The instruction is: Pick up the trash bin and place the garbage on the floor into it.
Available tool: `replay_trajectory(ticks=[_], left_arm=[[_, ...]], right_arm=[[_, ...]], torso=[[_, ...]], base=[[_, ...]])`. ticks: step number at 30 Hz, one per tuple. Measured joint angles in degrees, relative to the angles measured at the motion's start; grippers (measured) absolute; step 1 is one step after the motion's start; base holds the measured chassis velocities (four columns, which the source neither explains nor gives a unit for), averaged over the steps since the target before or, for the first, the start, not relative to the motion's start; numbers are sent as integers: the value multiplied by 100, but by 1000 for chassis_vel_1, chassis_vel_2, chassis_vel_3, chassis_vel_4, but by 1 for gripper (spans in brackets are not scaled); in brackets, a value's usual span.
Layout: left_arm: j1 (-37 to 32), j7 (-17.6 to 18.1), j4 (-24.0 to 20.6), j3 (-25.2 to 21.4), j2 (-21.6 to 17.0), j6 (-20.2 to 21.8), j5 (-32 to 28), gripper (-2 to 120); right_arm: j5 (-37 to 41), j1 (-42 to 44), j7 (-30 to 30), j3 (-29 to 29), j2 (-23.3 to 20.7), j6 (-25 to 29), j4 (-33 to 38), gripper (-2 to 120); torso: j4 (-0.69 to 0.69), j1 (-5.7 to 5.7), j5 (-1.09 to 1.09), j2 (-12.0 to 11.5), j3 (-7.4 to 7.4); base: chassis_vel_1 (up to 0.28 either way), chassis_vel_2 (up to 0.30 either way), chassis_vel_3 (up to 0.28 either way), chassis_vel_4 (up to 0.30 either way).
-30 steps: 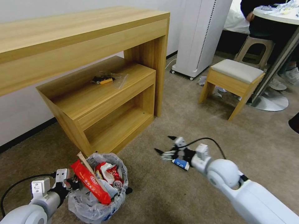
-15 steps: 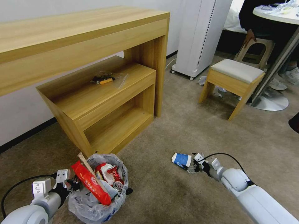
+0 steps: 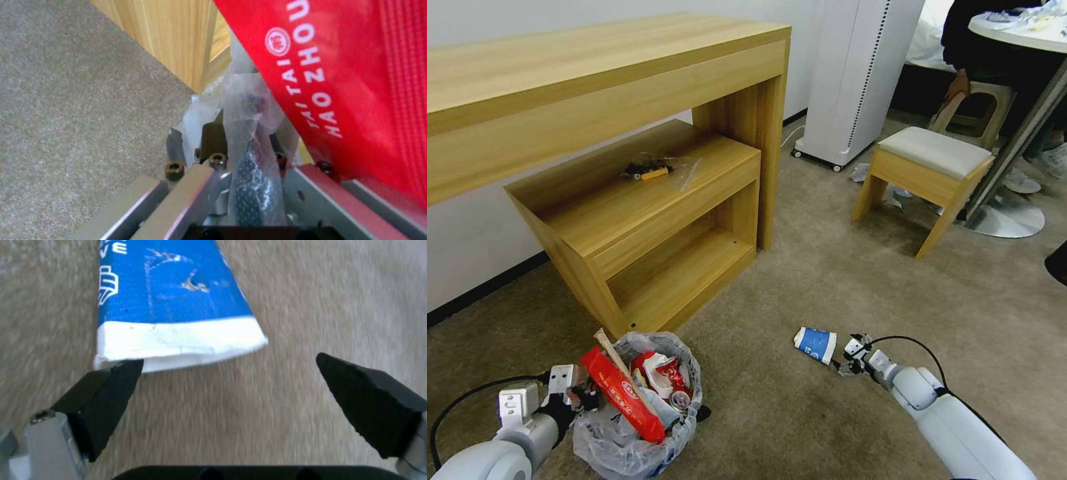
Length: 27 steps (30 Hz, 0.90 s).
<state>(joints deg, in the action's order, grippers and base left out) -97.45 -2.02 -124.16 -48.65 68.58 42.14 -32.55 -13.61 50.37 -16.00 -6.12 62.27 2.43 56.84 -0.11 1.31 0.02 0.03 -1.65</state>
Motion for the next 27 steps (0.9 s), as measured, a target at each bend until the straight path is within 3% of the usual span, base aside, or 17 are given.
replay_trajectory(ticks=[13, 27], left_arm=[[44, -14, 35, 30, -35, 0, 1, 0], [110, -33, 110, 38, -53, 0, -4, 0]], right_arm=[[-406, -137, 371, 64, 379, 140, -241, 100], [316, -38, 307, 404, 430, -277, 285, 99]], torso=[[0, 0, -3, 0, 0], [0, 0, -2, 0, 1]], base=[[0, 0, 0, 0], [0, 0, 0, 0]])
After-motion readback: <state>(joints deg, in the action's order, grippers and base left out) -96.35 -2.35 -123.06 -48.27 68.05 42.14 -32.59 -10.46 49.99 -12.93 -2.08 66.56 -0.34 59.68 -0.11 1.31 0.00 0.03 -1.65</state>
